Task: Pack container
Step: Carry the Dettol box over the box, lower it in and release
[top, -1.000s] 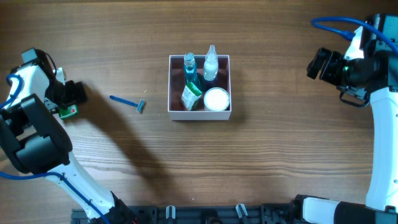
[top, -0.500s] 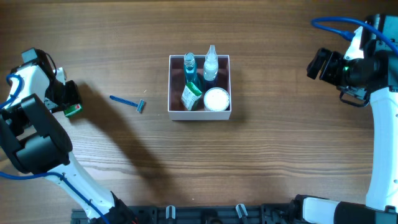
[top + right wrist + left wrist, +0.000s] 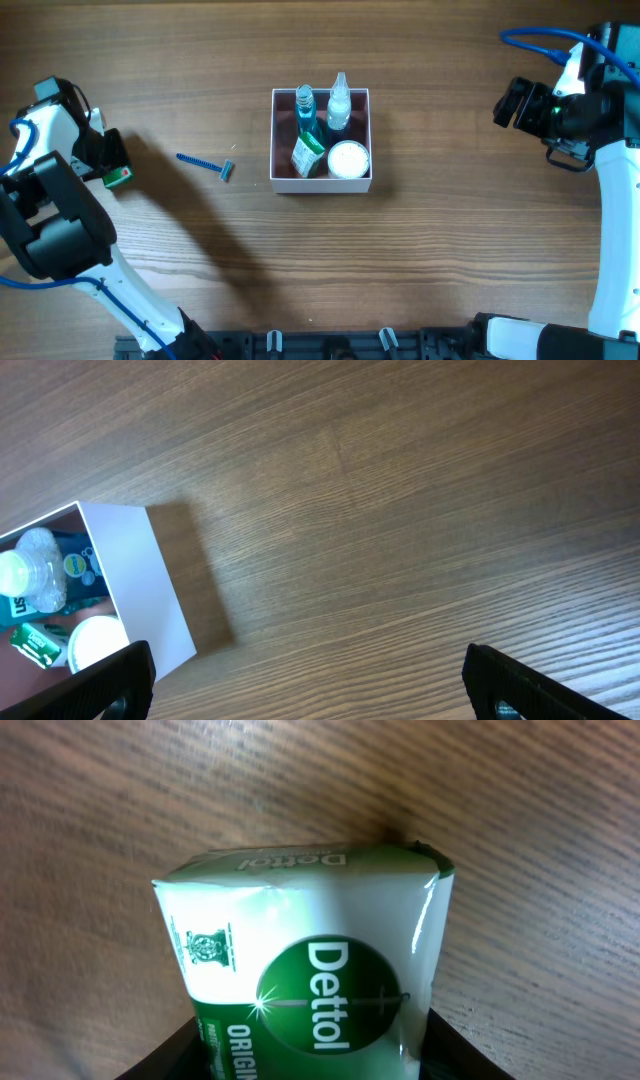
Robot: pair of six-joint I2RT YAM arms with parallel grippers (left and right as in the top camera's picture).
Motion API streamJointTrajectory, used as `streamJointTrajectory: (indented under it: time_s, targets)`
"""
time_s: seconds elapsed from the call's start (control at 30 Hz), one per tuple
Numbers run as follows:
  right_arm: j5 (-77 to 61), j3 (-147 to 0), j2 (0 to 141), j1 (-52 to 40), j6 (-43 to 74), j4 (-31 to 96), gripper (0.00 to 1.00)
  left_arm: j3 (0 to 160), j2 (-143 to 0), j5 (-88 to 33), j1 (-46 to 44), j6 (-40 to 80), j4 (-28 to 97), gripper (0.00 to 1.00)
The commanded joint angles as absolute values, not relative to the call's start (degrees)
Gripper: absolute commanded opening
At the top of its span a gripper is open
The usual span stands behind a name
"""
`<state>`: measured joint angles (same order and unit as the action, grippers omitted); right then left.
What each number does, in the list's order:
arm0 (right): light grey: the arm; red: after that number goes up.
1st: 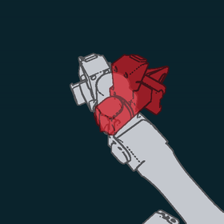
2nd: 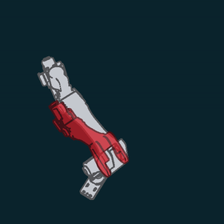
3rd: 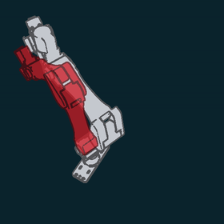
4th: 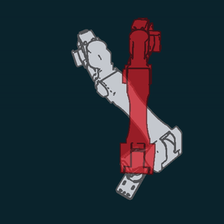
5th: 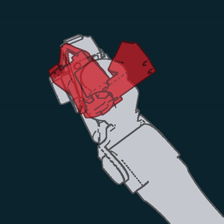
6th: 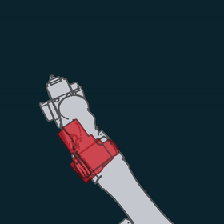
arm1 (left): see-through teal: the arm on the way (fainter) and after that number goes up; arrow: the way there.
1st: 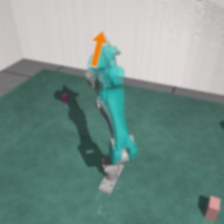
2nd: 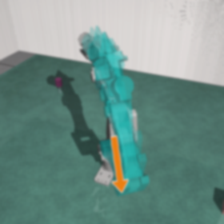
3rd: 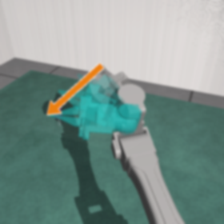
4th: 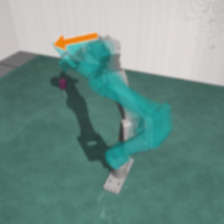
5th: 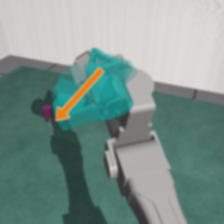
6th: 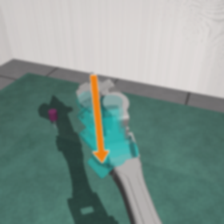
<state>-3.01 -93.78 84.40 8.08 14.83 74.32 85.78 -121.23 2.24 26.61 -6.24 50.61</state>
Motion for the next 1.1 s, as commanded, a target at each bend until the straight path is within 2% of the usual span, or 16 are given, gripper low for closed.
streamJointTrajectory:
  time_s: [0.0, 0.2, 0.43, 0.57, 0.77, 0.9, 1.07]
  targets:
    - [-3.53, -93.32, 85.03, 8.16, 13.91, 74.13, 1.00, 85.52, -115.63, 1.30, 24.47, -2.04, 52.73, 0.04]
    - [-3.55, -93.32, 85.03, 8.16, 13.93, 74.19, 1.00, 85.52, -102.98, -2.39, 17.04, 3.33, 58.11, 0.04]
    - [-4.43, -93.32, 85.06, 8.16, 14.11, 74.22, 1.00, 85.52, -91.74, -6.85, 1.69, 10.11, 63.77, 0.04]
    - [-4.43, -93.32, 85.06, 8.16, 14.09, 74.26, 1.00, 85.45, -92.01, -8.38, -9.34, 16.51, 64.71, 0.04]
    - [-4.47, -93.32, 85.03, 8.16, 14.11, 74.61, 1.00, 85.43, -94.65, -8.29, -20.80, 19.81, 60.73, 0.04]
    - [-4.62, -93.32, 85.03, 8.16, 14.11, 74.67, 1.00, 85.45, -97.47, -7.16, -24.80, 20.36, 59.35, 0.04]
    - [-4.62, -93.32, 85.03, 8.16, 14.11, 75.00, 1.00, 85.43, -100.66, -7.01, -25.45, 21.50, 59.35, 0.04]
